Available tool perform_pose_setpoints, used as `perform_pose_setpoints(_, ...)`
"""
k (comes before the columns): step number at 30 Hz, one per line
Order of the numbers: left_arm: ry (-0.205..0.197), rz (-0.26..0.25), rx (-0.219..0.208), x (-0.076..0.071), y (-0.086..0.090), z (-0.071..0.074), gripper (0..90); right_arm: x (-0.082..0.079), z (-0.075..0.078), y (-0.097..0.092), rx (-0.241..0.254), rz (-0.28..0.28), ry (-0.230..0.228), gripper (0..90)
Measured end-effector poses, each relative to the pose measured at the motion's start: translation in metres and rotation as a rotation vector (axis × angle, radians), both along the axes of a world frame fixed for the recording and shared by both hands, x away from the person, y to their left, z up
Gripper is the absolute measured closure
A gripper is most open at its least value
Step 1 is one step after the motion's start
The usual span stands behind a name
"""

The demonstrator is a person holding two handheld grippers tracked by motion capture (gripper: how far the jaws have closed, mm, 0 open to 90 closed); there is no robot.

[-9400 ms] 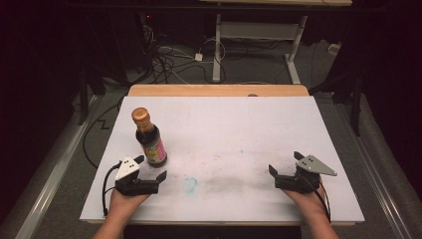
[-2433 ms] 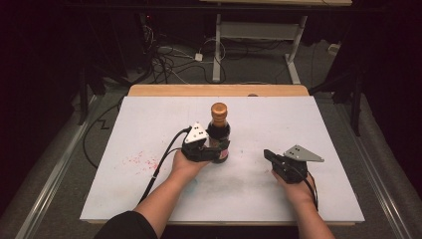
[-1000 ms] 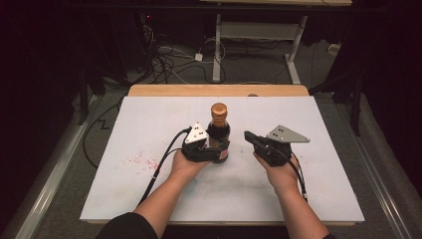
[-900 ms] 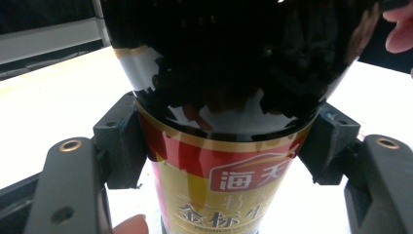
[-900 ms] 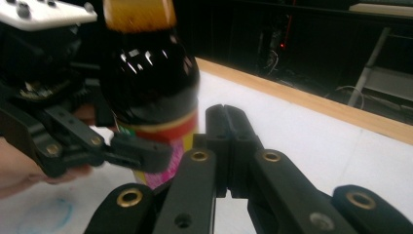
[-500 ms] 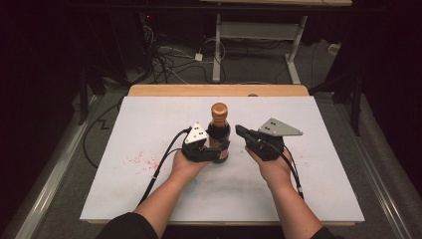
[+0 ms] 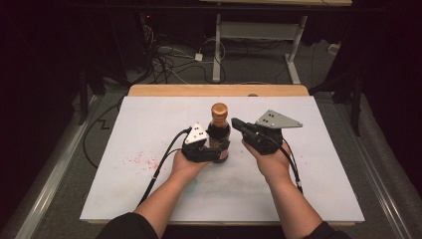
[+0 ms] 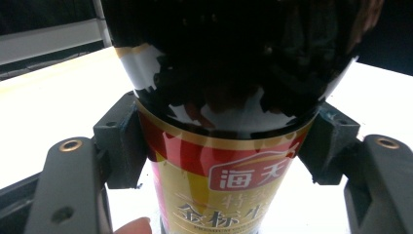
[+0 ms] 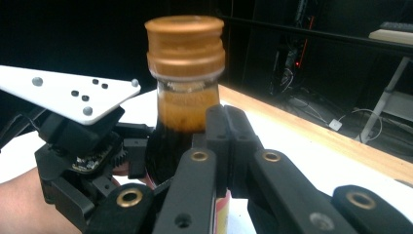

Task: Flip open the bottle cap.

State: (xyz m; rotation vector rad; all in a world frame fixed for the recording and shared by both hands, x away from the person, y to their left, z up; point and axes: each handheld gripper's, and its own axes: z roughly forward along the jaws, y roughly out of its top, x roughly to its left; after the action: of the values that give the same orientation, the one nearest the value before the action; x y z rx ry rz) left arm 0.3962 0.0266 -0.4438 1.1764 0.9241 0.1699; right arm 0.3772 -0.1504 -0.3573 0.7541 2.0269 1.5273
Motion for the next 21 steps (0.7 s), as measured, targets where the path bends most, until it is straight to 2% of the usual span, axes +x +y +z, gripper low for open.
perform_pose_setpoints(12,0.0,0.0,0.002,0.0,0.0,0.0,28.8,0.0,0.018,0.005,-0.019,0.009,-0.019,90.0)
perform_pose_setpoints(21,-0.001,0.0,0.008,0.0,0.0,0.0,28.8,0.0,0.022,0.009,-0.024,0.014,-0.016,90.0)
